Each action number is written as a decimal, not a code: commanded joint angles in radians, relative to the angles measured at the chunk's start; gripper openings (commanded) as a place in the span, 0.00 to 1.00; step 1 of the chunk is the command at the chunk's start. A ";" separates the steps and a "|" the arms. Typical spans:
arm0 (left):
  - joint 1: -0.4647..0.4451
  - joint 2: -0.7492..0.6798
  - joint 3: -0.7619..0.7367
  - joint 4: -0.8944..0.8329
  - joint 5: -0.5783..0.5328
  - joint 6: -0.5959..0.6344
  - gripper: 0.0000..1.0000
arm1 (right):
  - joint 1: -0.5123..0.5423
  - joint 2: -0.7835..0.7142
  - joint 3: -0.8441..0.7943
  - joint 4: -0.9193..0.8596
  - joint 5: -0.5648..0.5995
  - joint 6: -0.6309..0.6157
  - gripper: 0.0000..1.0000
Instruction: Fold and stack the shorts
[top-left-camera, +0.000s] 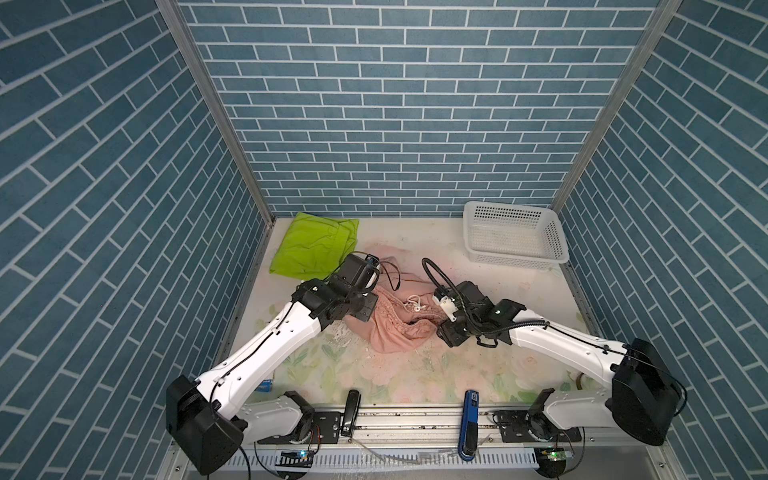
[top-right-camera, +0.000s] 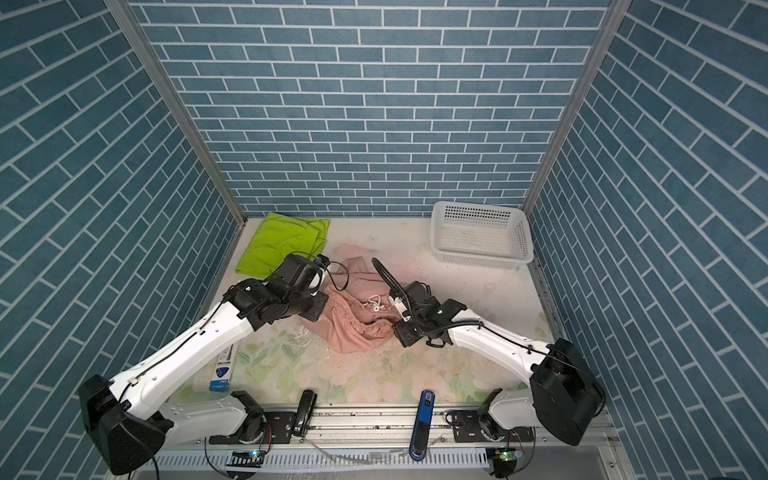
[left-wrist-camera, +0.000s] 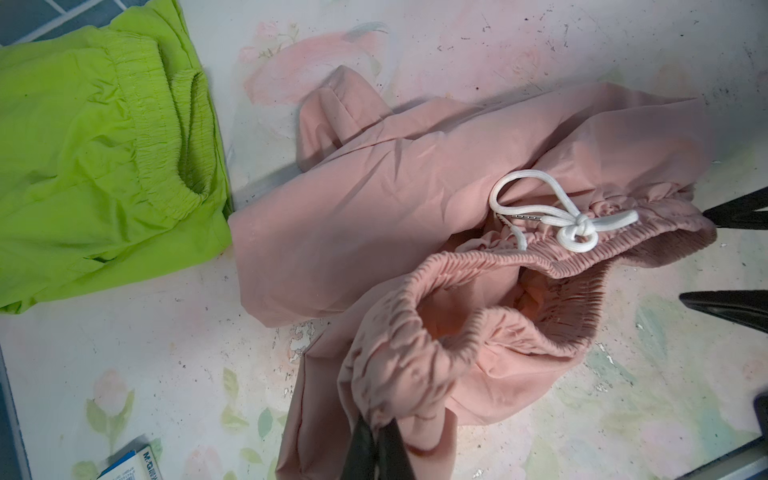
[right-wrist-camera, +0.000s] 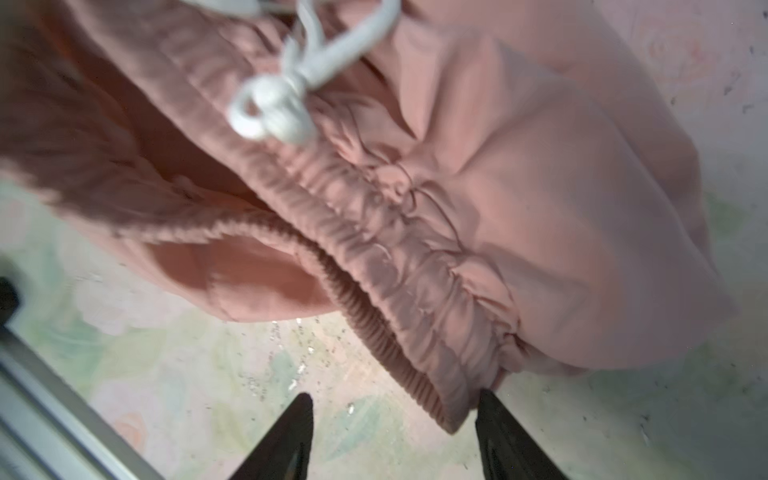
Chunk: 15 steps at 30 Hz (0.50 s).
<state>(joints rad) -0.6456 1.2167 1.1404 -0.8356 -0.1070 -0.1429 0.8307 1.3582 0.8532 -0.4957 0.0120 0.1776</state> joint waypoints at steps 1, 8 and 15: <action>0.007 -0.015 0.036 -0.032 0.007 0.007 0.00 | 0.001 0.009 0.026 -0.035 0.199 -0.007 0.64; 0.006 -0.053 0.051 -0.056 0.023 0.007 0.00 | -0.003 0.029 0.032 0.085 0.215 -0.014 0.63; 0.010 -0.070 0.064 -0.082 -0.013 0.012 0.00 | 0.002 0.030 0.037 0.121 -0.022 -0.068 0.59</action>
<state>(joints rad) -0.6453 1.1591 1.1721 -0.8814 -0.0891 -0.1410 0.8291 1.4010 0.8558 -0.3882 0.1013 0.1638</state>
